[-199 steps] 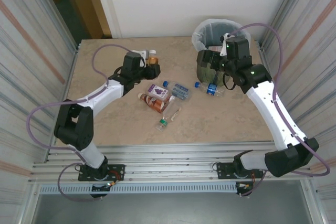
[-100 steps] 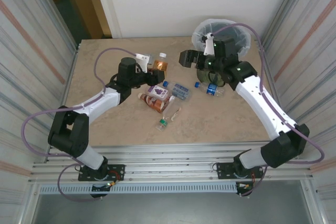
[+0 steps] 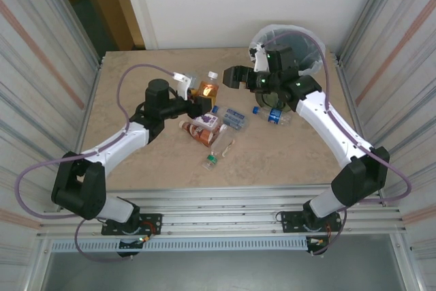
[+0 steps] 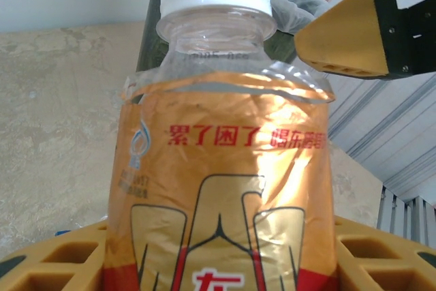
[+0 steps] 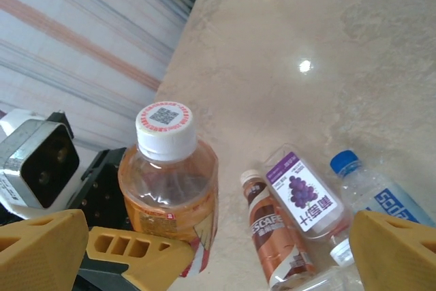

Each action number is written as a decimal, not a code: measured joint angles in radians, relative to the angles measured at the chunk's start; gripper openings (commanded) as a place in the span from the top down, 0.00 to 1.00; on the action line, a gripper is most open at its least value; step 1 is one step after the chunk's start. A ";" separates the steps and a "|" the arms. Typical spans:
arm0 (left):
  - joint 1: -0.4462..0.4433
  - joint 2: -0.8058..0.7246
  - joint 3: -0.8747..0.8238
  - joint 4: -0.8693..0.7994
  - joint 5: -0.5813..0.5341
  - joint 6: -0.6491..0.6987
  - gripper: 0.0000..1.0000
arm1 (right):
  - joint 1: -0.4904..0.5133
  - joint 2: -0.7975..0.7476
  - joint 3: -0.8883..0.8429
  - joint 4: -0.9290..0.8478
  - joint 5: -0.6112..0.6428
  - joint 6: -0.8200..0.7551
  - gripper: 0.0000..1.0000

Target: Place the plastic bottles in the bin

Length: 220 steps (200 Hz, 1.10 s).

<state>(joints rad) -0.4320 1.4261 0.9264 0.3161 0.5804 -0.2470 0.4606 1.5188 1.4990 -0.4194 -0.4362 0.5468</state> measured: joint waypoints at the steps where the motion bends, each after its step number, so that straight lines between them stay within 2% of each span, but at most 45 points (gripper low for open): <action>1: 0.000 -0.001 -0.001 0.001 0.001 0.000 0.63 | 0.000 0.000 0.000 0.001 -0.001 0.000 0.05; 58: -0.002 -0.018 -0.030 0.023 0.027 0.023 0.62 | 0.023 0.019 0.014 0.015 -0.048 0.000 0.13; 126: -0.034 -0.037 -0.035 0.032 0.049 0.064 0.62 | 0.051 0.067 0.046 0.021 -0.075 0.000 0.33; 178: -0.042 -0.037 -0.035 0.030 0.051 0.079 0.62 | 0.060 0.093 0.064 0.031 -0.095 0.000 0.56; 220: -0.048 -0.037 -0.034 0.026 0.050 0.079 0.61 | 0.068 0.100 0.064 0.028 -0.103 0.001 0.64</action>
<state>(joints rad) -0.4801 1.3888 0.8921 0.3424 0.6308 -0.1677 0.5289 1.6192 1.5635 -0.3912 -0.5392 0.5480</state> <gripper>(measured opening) 0.565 0.392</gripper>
